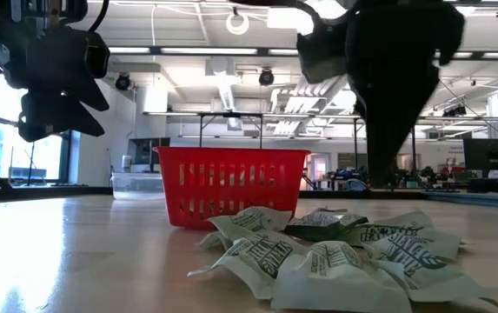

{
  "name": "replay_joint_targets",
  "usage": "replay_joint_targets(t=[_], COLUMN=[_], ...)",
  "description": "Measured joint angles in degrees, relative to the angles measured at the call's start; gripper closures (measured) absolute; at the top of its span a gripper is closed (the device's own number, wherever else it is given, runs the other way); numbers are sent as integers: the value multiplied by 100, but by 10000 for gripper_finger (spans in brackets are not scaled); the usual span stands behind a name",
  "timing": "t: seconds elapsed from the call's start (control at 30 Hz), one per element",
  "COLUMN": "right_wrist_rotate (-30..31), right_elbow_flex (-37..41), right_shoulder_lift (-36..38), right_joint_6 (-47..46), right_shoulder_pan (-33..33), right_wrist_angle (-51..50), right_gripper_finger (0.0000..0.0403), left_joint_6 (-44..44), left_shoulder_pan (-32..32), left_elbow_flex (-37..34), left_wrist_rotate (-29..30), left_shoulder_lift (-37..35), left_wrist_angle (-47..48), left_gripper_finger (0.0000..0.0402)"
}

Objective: Pick and place Stevia / Truvia into bins
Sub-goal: Put the white stevia packet into the red basket

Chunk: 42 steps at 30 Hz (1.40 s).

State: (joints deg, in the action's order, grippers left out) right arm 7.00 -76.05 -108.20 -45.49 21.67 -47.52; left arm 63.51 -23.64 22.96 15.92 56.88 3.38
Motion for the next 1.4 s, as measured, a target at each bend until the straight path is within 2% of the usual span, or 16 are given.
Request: replay_joint_targets(t=[0.07,0.17,0.27,0.33,0.47,0.6,0.87,1.07,1.4], right_wrist_rotate=[291,1091,1685,1858,1904,1898,1851,1573,1023], right_elbow_flex=[310,598,819,940,1117,1130,1132,1132,1110], right_shoulder_lift=[0,0,7,7,7,7,9,-12,-271], right_joint_6=[-357,-695,-1276,-1671,-1832,-1497,-1099,-804,-962], right_shoulder_pan=[207,441,551,537,392,225,-171,-365,-225], right_wrist_angle=[769,1468,1476,1356,1702,2271,2026,2043,2237], right_gripper_finger=[194,194,194,194,194,194,194,194,194], left_joint_6=[0,0,0,0,-2,-2,-5,-11,-20], left_shoulder_pan=[0,0,0,0,0,0,0,0,0], left_elbow_flex=[0,0,0,0,0,0,0,0,0], left_wrist_rotate=[11,13,15,15,16,18,24,35,34], left_shoulder_lift=[0,0,0,0,0,0,0,0,0], left_wrist_angle=[-1,-1,-1,0,6,10,15,17,88], left_gripper_finger=[204,204,204,204,204,204,204,204,204])
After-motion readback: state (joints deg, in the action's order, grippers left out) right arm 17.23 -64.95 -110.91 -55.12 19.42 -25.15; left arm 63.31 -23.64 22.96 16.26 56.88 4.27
